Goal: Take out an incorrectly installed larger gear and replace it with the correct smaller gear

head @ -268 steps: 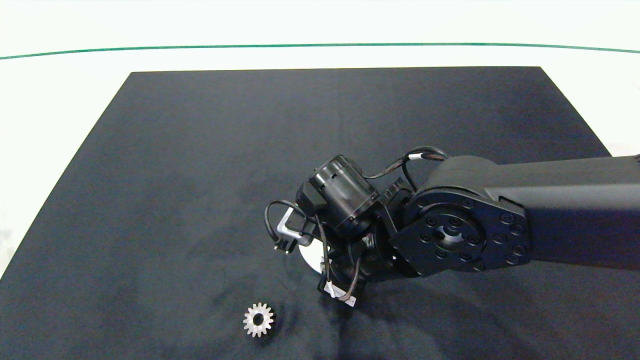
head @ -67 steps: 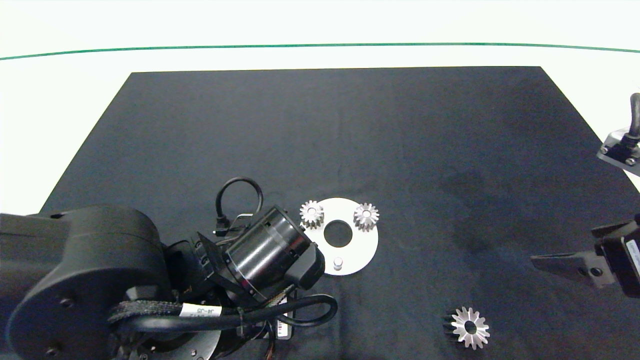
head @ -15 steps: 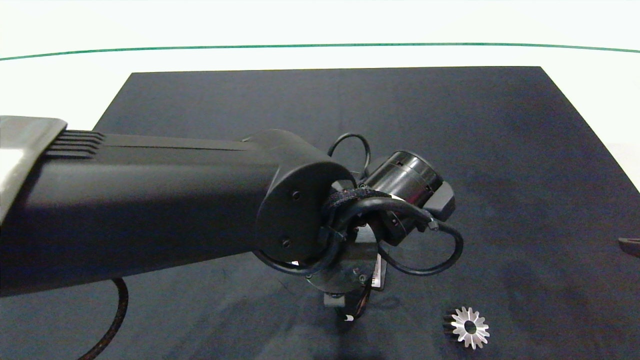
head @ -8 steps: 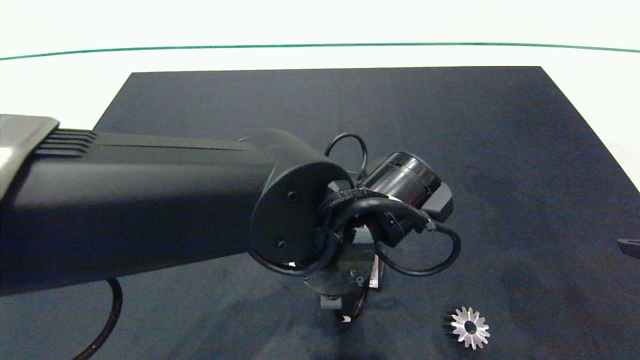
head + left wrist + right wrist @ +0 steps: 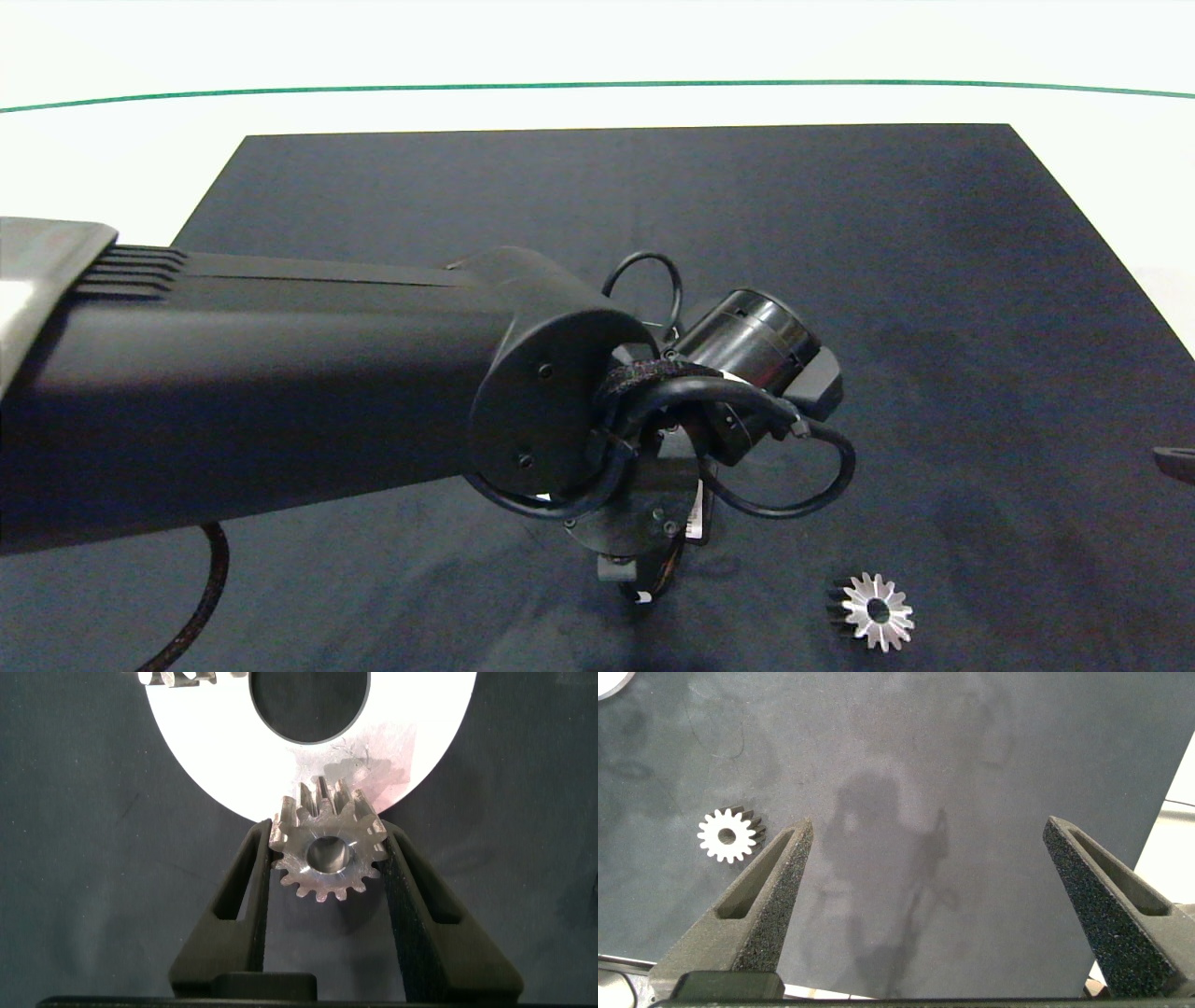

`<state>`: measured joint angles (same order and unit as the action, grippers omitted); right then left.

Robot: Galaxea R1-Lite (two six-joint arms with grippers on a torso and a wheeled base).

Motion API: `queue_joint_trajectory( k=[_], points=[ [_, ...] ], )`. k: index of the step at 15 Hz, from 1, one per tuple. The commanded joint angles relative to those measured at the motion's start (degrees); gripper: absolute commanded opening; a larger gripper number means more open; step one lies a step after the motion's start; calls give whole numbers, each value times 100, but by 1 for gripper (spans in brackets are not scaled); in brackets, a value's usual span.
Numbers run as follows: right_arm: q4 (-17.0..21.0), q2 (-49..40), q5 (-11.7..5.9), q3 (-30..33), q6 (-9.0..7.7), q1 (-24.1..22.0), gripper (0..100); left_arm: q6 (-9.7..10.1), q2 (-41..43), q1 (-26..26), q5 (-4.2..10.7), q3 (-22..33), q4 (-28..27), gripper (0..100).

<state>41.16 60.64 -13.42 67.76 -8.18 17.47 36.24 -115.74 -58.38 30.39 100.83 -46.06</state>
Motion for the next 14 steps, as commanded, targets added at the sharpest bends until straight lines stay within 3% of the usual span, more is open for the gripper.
queue_joint_trajectory(
  k=[1,7,8,14],
  points=[
    [24,1,-3,1,-8,2,100,23,-37,2,19,7,-26,16],
    [24,1,-3,-8,-35,2,100,41,-37,-7,19,-2,-35,16],
    [24,1,-3,-8,-35,2,100,41,-28,-7,19,-2,-35,100],
    [15,10,-3,-8,-35,2,100,41,-1,-15,19,-11,-35,100]
  ],
)
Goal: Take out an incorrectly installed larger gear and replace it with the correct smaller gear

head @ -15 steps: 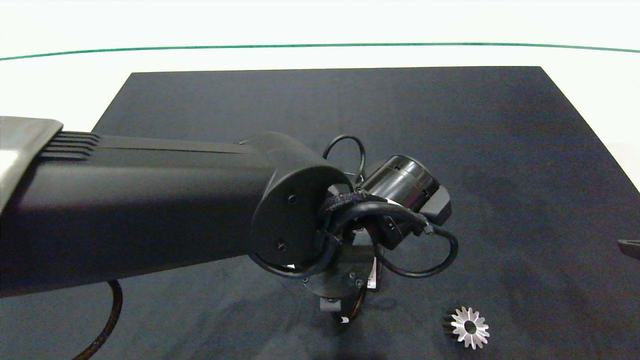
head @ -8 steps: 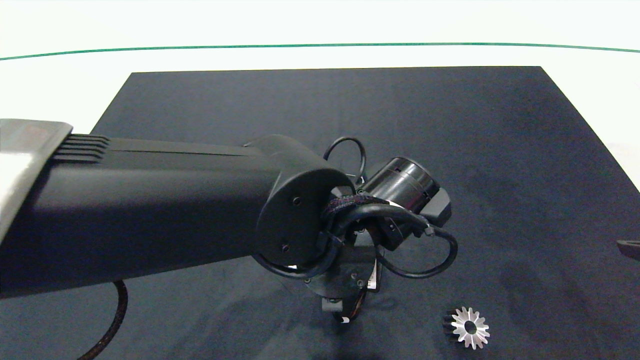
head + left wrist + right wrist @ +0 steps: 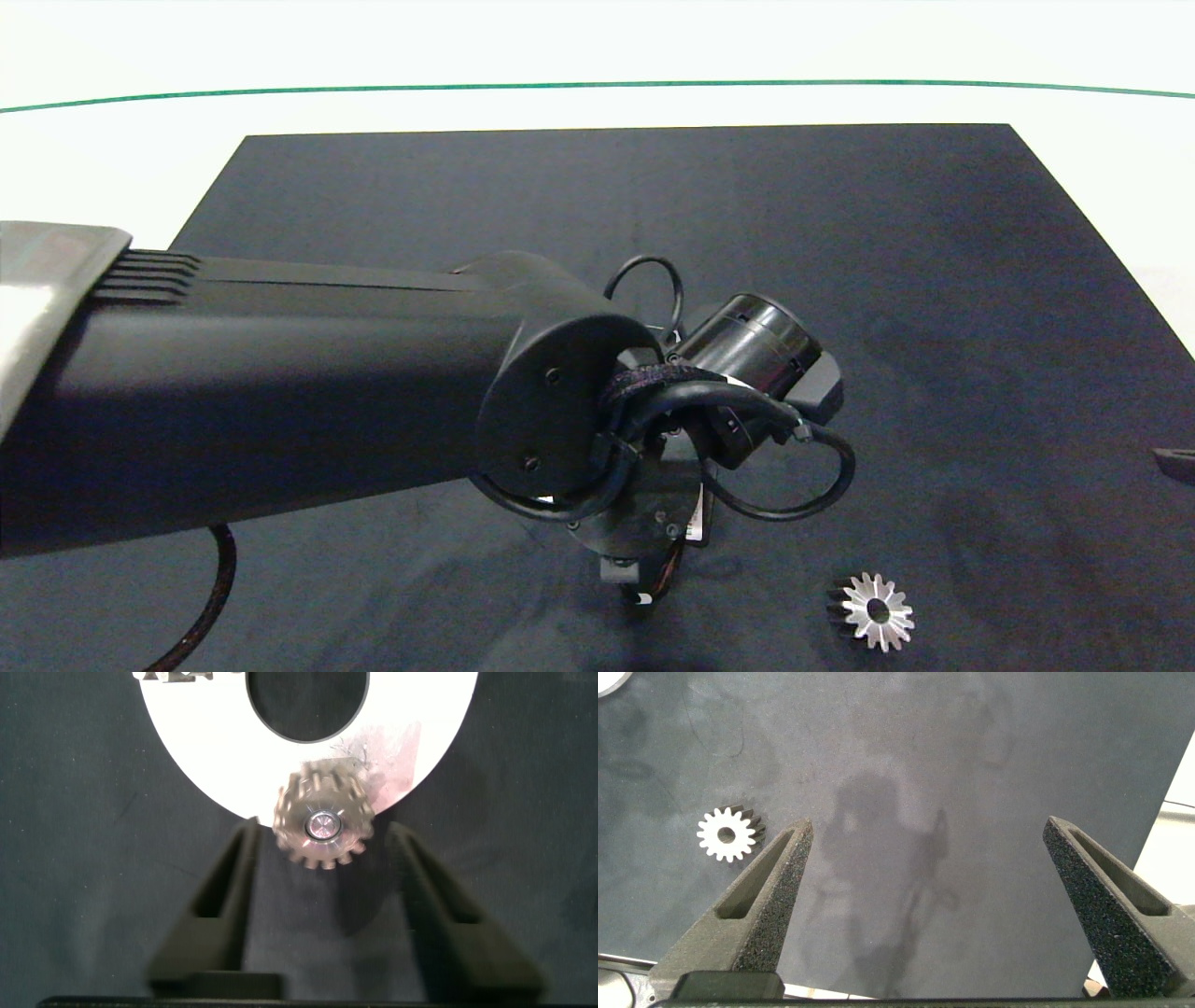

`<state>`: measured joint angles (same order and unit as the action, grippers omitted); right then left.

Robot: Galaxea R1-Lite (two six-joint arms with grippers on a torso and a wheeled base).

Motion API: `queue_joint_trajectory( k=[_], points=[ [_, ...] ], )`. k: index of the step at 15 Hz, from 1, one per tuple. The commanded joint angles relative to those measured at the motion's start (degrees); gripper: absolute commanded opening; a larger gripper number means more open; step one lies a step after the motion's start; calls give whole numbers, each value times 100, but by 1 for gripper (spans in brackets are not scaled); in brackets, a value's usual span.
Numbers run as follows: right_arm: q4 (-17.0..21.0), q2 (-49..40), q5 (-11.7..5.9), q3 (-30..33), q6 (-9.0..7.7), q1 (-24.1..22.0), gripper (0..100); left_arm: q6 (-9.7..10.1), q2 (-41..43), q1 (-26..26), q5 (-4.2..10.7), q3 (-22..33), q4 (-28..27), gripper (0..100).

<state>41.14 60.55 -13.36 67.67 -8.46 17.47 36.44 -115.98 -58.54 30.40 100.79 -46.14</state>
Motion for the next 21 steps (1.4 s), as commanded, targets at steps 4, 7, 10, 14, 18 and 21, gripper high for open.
queue_joint_trajectory(
  k=[4,7,10,14,18,21],
  points=[
    [17,36,-9,9,-15,-15,100,118,744,282,18,-323,-782,100],
    [25,88,-9,9,-15,-24,100,724,1904,862,18,-798,-1415,100],
    [25,255,-35,-43,-15,-33,100,593,3310,1688,18,-1448,-1617,100],
    [8,537,-272,-184,-15,-42,100,-251,4338,2391,18,-1615,-1573,100],
    [-10,669,-571,-298,20,-42,100,-471,4664,2514,18,-1519,-1600,100],
    [-353,598,-598,-395,2,-42,100,-541,4734,2505,18,-1527,-1591,100]
  ],
)
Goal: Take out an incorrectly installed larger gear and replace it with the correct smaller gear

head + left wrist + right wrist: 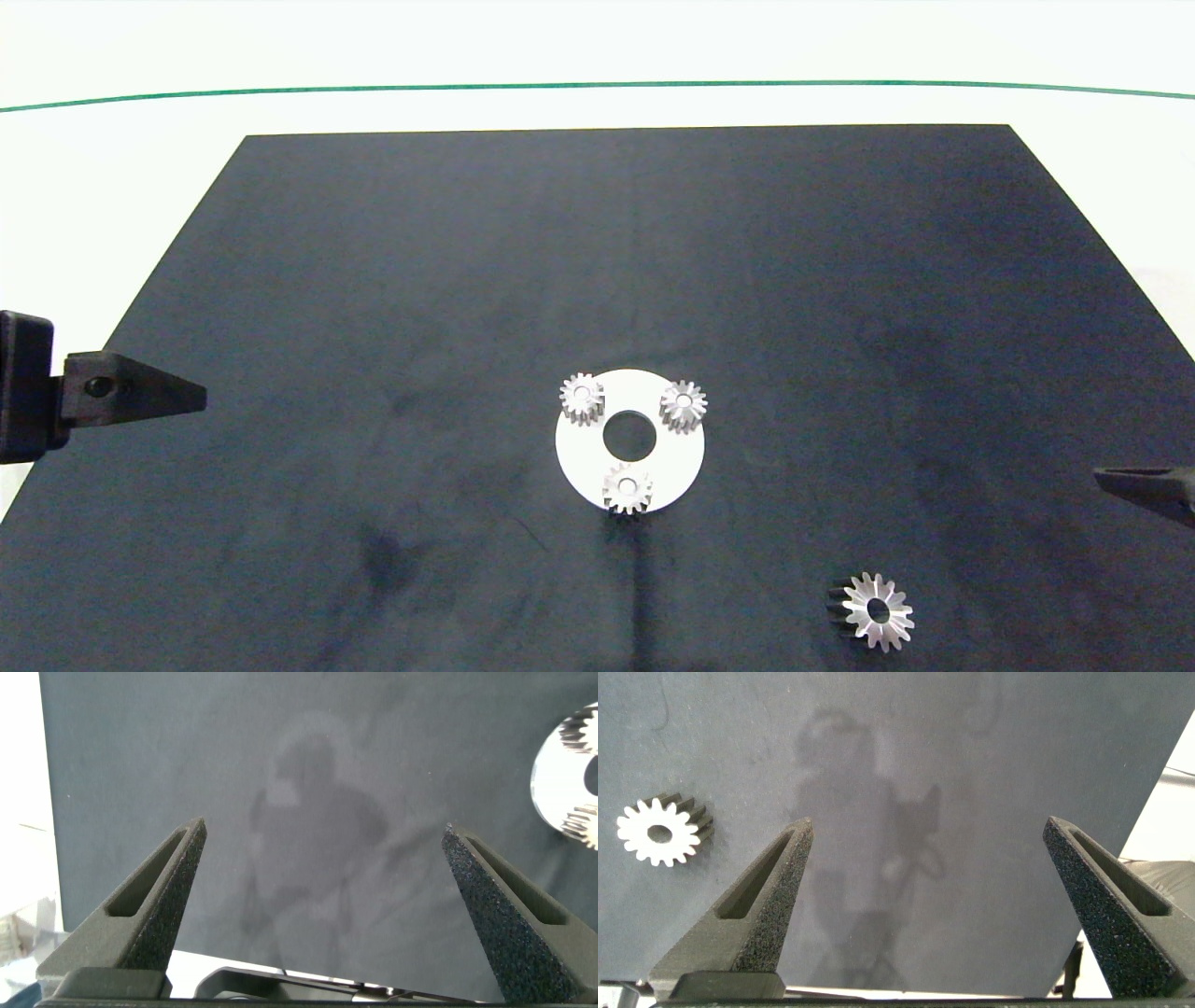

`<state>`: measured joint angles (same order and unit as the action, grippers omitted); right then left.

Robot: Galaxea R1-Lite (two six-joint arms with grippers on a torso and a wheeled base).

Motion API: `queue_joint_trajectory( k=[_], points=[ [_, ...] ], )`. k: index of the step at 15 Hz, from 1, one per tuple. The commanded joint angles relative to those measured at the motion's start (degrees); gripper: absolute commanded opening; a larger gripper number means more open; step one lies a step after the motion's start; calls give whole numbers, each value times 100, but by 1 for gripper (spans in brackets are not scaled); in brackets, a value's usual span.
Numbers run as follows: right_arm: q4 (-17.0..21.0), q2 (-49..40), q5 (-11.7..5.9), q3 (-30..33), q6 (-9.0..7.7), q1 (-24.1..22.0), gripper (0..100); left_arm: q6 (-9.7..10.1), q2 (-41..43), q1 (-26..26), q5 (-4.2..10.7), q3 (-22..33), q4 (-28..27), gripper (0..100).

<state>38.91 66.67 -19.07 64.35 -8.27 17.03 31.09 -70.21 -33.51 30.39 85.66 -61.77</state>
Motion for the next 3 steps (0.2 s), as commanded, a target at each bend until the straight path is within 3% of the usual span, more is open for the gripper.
queue_joint_trajectory(
  k=[1,3],
  points=[
    [-173,4,-62,-72,-8,2,100,-15,148,11,19,-32,-28,100],
    [-173,39,-62,-98,-8,-7,100,-59,156,117,19,-32,-28,100]
  ],
)
